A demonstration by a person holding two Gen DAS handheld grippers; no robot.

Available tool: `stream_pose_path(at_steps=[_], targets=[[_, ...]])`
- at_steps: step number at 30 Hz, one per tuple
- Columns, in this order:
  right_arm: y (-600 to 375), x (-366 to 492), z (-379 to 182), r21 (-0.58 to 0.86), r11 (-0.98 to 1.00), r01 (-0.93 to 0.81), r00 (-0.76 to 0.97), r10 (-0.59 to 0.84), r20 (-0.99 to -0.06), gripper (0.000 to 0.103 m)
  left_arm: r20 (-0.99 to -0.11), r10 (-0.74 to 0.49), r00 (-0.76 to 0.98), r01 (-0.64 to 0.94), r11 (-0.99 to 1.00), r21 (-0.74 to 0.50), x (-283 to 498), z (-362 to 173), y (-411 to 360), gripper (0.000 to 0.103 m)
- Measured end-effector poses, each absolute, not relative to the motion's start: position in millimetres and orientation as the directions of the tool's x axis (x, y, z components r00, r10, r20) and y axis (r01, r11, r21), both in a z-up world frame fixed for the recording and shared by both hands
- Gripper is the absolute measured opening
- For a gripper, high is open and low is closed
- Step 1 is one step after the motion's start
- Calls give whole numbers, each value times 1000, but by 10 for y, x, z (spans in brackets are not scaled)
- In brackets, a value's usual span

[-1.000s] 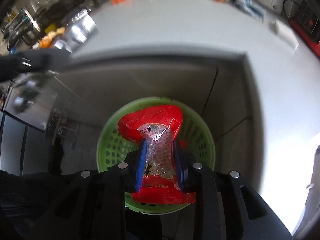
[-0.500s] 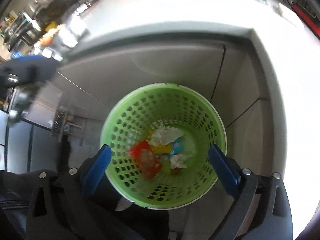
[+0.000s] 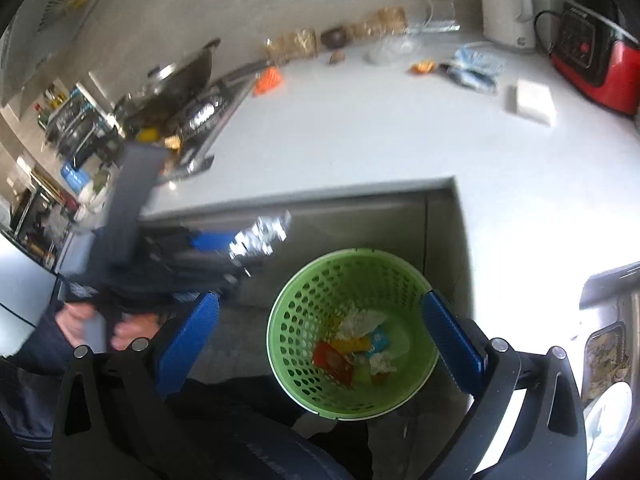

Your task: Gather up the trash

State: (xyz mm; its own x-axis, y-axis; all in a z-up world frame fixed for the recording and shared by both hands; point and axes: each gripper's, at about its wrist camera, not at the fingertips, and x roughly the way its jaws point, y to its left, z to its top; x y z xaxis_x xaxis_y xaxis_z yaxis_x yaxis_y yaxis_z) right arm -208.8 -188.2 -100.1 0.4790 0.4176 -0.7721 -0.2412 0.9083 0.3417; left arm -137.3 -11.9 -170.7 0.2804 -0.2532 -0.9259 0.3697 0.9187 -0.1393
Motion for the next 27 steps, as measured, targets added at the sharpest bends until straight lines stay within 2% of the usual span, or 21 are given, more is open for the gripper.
stream_pose_path(at_steps=[8, 9, 11, 14, 22, 27], targets=[[-1998, -2030, -828, 336, 920, -202, 535, 391, -749, 101, -942, -206, 266, 424, 902, -78, -1434, -1868, -389, 58], [-2019, -2037, -815, 338, 920, -197, 541, 390, -745, 101, -942, -208, 262, 428, 900, -79, -1436, -1870, -404, 59], [-2044, -2026, -781, 343, 920, -187, 555, 387, -736, 101, -942, -207, 264, 430, 899, -77, -1436, -1855, -422, 76], [-2089, -2003, -730, 348, 921, -175, 575, 383, -723, 101, -936, -206, 286, 433, 899, -65, -1439, -1798, -437, 84], [-2203, -1892, -632, 361, 919, -156, 607, 378, -699, 101, -927, -190, 325, 417, 908, -40, -1395, -1620, -410, 95], [-2215, -1793, -550, 354, 922, -156, 624, 370, -689, 101, -913, -186, 362, 380, 924, -37, -1301, -1454, -329, 95]])
